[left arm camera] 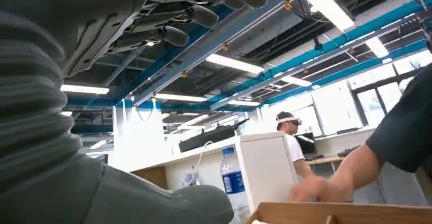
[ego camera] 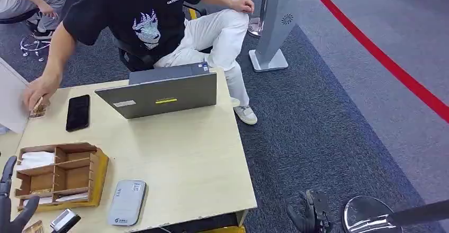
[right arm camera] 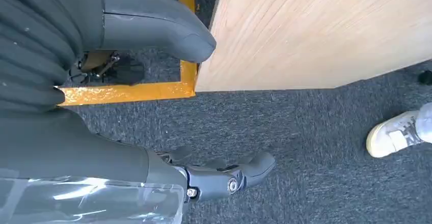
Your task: Pass the card to the sensor for recognition and then transmit it.
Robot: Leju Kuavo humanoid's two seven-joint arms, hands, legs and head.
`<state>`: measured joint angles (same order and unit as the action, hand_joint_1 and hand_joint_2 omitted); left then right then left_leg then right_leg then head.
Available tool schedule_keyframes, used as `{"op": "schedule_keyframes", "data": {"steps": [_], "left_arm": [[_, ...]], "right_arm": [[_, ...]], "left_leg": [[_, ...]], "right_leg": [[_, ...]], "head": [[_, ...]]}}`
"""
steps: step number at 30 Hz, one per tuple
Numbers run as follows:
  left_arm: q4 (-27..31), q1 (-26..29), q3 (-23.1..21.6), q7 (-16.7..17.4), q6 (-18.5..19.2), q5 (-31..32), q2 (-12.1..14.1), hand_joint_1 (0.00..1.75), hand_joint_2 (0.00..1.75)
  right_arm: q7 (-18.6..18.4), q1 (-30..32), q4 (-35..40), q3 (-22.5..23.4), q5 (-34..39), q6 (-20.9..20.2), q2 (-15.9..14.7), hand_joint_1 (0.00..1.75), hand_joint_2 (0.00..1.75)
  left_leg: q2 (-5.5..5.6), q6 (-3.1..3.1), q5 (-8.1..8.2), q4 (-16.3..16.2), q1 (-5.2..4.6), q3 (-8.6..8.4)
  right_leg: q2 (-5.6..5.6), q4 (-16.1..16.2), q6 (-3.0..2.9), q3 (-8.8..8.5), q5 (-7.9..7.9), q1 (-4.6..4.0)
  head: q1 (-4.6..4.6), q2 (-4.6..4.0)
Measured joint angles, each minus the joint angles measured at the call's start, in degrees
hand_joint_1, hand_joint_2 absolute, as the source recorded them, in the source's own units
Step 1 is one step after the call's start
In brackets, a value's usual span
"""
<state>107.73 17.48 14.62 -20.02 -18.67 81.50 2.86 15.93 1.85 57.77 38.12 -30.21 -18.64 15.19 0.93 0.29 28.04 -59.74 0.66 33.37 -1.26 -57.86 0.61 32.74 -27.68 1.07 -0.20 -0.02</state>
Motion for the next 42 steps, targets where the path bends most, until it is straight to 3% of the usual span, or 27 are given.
{"op": "schedule_keyframes", "data": {"steps": [42], "left_arm": [[-2.23,0.15,0.00,-0.55,-0.98,-0.33,1.14,0.00,1.75]], "right_arm": [[-0.31,-0.09,0.35,-1.31,0.87,0.07,0.00,0.00,1.75]], "left_leg": [[-0.01,0.00,0.00,0.00,0.00,0.00]], "right_leg": [[0.00,0.00,0.00,0.01,0.00,0.00]], "head": [[0.00,0.00]]}}
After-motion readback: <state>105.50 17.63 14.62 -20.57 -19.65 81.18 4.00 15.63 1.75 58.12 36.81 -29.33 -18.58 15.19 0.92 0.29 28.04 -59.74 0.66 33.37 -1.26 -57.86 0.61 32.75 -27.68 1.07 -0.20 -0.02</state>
